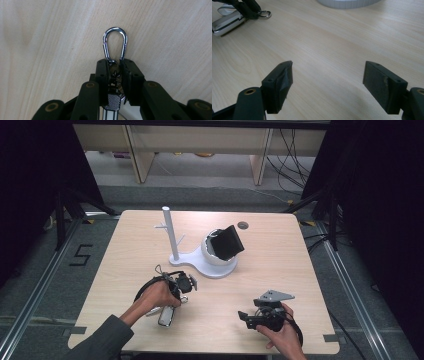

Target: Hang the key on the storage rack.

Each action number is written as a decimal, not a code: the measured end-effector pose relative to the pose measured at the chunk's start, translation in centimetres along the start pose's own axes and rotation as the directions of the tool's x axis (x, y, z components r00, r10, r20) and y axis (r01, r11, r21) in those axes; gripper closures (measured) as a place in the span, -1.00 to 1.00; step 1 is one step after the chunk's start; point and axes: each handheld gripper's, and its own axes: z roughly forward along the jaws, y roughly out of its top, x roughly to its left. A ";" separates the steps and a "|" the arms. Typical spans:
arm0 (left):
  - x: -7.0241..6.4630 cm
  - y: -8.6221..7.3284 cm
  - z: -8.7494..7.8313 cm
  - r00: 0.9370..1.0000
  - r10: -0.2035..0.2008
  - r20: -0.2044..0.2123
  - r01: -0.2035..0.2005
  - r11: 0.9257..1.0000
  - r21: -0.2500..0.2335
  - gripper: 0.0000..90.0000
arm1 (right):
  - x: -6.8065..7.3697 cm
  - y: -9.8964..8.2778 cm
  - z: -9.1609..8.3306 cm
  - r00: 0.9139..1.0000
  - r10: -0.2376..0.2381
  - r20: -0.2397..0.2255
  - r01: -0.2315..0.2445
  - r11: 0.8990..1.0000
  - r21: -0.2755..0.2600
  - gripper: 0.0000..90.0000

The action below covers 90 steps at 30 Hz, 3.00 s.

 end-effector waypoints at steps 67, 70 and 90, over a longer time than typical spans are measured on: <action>12.1 -4.8 -19.2 0.915 -0.382 -0.132 0.327 0.891 -0.316 0.67 | -0.2 -0.1 0.3 1.000 -0.013 -0.004 0.013 1.000 0.014 -0.46; 12.1 -4.6 -19.1 0.918 -0.377 -0.124 0.324 0.892 -0.316 0.67 | -0.3 -0.2 0.4 1.000 -0.021 -0.002 0.021 1.000 0.014 -0.46; 13.2 -3.5 -17.2 0.917 -0.377 -0.127 0.324 0.893 -0.313 0.67 | 0.0 -0.1 0.4 1.000 0.015 -0.018 -0.014 0.999 0.031 -0.46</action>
